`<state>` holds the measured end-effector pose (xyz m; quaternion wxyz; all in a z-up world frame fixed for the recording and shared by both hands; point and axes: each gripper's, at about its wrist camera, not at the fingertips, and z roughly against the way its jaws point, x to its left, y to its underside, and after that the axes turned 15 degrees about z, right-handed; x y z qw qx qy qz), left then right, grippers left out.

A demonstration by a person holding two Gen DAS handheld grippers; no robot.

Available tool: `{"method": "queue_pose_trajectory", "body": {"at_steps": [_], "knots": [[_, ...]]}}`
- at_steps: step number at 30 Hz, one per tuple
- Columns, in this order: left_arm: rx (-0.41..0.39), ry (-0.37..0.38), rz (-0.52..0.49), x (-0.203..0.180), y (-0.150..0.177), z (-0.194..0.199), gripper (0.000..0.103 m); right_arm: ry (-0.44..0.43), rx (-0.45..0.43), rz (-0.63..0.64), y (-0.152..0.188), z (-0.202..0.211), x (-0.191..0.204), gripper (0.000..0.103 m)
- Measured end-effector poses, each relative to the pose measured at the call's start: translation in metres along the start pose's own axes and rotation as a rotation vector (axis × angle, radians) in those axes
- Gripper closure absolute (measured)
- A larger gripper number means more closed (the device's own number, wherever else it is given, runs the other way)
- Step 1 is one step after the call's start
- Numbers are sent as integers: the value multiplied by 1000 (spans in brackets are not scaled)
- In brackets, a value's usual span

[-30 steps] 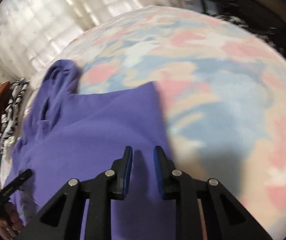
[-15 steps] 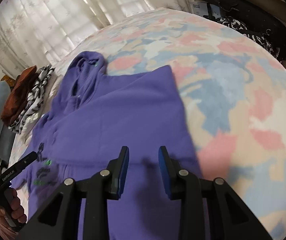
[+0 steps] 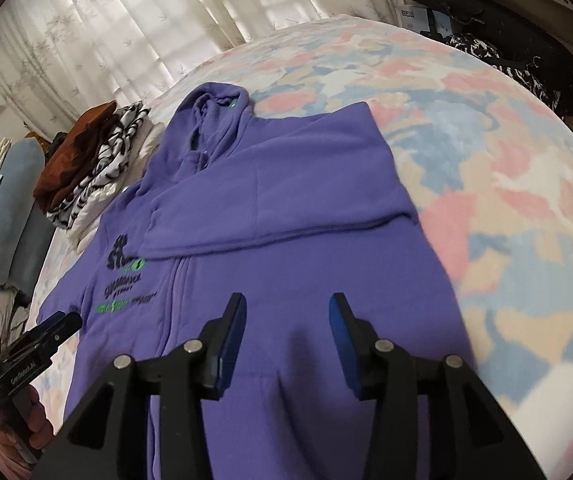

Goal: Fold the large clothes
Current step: 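Lift both grippers away from the folded sleeve, then reach the left gripper to the other hoodie sleeve and grasp it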

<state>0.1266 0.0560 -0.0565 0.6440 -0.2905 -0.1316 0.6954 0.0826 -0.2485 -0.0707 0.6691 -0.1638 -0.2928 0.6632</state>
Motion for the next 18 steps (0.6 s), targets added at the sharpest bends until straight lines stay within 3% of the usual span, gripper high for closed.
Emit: {"method": "queue_pose_trajectory", "body": {"at_steps": [8,18], "knots": [[-43,1,-19,24,23,43,32,-21,-3,30,26,16,34,60],[-63,-20,89,97,33,73,32,-65,0,162,38,17,106,60]]}}
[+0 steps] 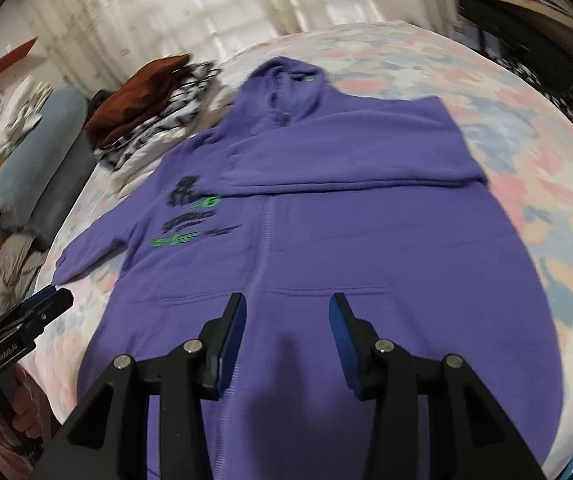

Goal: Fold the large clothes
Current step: 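Reach the left gripper to the other hoodie sleeve and grasp it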

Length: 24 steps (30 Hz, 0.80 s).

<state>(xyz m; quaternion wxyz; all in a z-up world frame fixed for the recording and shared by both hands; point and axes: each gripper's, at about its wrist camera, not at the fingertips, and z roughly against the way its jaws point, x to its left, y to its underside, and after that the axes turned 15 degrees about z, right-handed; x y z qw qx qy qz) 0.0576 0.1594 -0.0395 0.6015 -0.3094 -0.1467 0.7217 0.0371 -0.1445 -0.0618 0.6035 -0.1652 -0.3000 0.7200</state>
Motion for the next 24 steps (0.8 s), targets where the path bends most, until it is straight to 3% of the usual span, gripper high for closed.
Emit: {"method": "queue_pose_trajectory", "body": {"at_steps": [8,18,24], "knots": [[-2,-12,147,89,-15,-2,32,-13,-24,205,-34,-22,88,60],[-10,52,415,216,-43,-39,32,-60,-53,357,-85,-79,174,61],[20,73,597,283,-59,-78,32,-105,-66,424,-116,-126,217,80]]}}
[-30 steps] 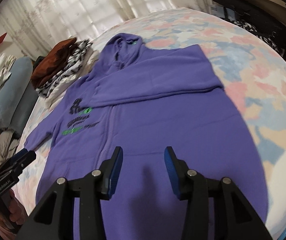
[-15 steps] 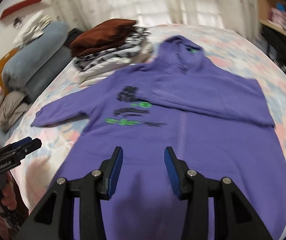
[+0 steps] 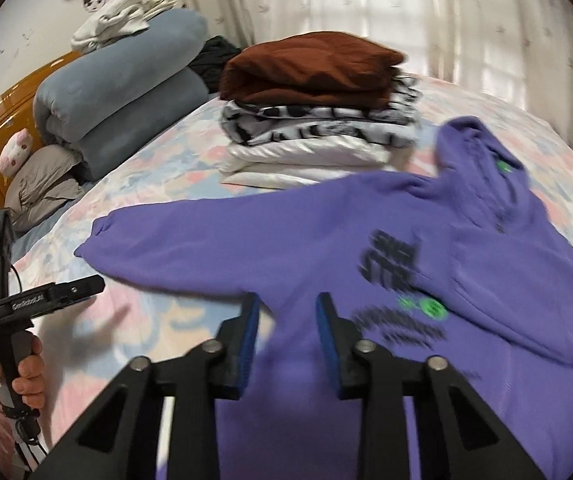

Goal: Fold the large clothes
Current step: 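Reach the left gripper to the other hoodie sleeve and grasp it, then fold the held sleeve across the hoodie front and open the left gripper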

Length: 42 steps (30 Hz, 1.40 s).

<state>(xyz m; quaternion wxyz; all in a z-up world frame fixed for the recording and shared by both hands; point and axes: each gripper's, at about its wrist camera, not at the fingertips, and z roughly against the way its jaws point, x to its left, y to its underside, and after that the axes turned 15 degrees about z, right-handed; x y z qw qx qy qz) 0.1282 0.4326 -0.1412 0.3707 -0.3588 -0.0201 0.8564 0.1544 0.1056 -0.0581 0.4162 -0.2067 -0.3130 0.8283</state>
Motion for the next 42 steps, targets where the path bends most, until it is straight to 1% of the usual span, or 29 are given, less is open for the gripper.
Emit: {"method": "queue_pose_trajectory", "body": {"at_steps": [2,5,8,10,11,12,13,14,15,17,18,19,20,21,22,23,24,25,27,28,30,33,34,36,38,39,41,42], "knots": [[20,41,72,17,-15,-13,32,-16,1,21,-11,-21,7,83],[12,87,142,31,-32,-24,32,-42,16,36,-21,-49,14,88],[-2,102,178,37,-43,-33,33,-67,55,40,-22,-81,18,91],[-7,90,183,38,-50,-42,37,-80,105,27,-16,-103,20,91],[-11,83,176,37,-53,-44,43,-85,128,23,-12,-111,21,91],[-28,59,169,35,-55,-47,53,-88,155,18,-7,-120,22,91],[-37,39,166,35,-57,-50,58,-89,157,13,-3,-125,21,91],[-40,30,169,34,-60,-52,69,-94,150,7,-2,-125,21,91],[-45,27,181,37,-62,-54,82,-100,146,2,-1,-125,20,91],[-37,57,220,42,-67,-57,94,-115,142,-11,1,-124,18,91],[-41,57,225,43,-68,-55,97,-121,141,-17,1,-123,16,91],[-49,41,211,39,-67,-53,97,-126,141,-21,1,-123,15,91],[-66,4,177,31,-65,-50,98,-129,142,-22,1,-122,15,91],[-101,-64,106,12,-60,-43,98,-133,144,-22,0,-121,15,91],[-124,-96,58,0,-56,-37,99,-139,148,-24,0,-119,14,91],[-165,-130,-30,-25,-48,-25,99,-147,152,-30,0,-116,12,91],[-189,-138,-84,-40,-42,-15,99,-162,151,-44,-1,-110,9,91],[-221,-140,-159,-64,-33,-3,99,-178,143,-61,-2,-104,8,91],[-267,-120,-274,-106,-17,20,99,-204,110,-100,2,-82,-2,91],[-290,-101,-344,-136,-4,34,99,-208,93,-112,5,-72,-7,91],[-310,-67,-432,-178,15,50,99,-196,47,-147,16,-41,-23,91],[-297,-6,-515,-231,43,61,99,-164,-10,-209,37,-1,-49,91],[-281,29,-550,-257,58,61,99,-143,-34,-246,50,17,-65,91],[-262,71,-598,-286,79,59,98,-107,-64,-299,70,42,-90,91],[-223,107,-652,-321,112,43,98,-57,-83,-345,89,66,-116,91],[-204,117,-665,-331,124,36,98,-25,-88,-365,100,76,-129,91],[-129,147,-693,-357,157,3,98,38,-93,-406,120,93,-154,91],[-108,147,-704,-365,168,-9,98,61,-92,-429,131,100,-166,91]]}}
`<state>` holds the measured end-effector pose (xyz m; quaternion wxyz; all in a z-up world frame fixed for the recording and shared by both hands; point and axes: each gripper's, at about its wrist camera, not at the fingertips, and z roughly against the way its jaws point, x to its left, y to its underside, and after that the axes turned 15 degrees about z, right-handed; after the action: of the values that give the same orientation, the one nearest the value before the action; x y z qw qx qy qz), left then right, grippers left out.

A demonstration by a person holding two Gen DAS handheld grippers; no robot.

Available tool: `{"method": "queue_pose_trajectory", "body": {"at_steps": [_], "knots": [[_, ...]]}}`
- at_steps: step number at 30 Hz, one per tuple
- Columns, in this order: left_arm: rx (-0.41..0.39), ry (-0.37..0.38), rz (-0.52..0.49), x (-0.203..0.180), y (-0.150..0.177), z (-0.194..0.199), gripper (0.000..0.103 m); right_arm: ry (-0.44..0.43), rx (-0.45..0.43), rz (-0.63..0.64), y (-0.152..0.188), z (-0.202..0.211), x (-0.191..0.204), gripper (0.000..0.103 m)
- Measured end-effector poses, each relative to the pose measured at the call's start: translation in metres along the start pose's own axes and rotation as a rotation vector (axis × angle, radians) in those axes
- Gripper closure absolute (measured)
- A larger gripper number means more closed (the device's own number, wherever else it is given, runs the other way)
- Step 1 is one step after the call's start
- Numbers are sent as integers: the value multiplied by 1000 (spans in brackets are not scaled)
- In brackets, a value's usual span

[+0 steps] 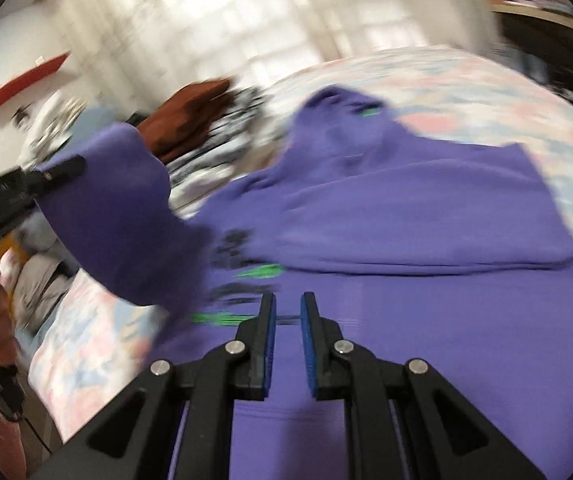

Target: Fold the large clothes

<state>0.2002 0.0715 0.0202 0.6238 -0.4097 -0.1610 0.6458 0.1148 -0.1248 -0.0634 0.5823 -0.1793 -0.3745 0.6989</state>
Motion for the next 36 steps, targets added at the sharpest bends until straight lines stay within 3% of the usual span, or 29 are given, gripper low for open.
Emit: {"method": "queue_pose_trajectory", "body": {"at_steps": [2,4,8,9,12,16,20,29,36], "knots": [[85,0,-21,-26,25,-42,93,36,4,-45,10,9,-27,91],[178,13,-16,-40,46,-73,83,54,13,-90,20,14,-50,91],[272,33,45,-39,81,-95,34,44,47,-162,33,13,-79,90],[272,36,55,-38,87,-95,29,37,53,-170,36,13,-83,85],[266,51,88,-32,91,-87,29,12,62,-186,41,10,-88,66],[241,70,137,-16,85,-65,29,-22,59,-161,37,5,-77,64],[194,64,167,0,81,-39,21,-52,62,-110,29,-1,-56,64],[102,-70,161,44,99,6,20,-57,83,107,5,-17,3,64],[116,-136,210,86,119,20,20,-35,159,337,-8,-49,52,58]]}}
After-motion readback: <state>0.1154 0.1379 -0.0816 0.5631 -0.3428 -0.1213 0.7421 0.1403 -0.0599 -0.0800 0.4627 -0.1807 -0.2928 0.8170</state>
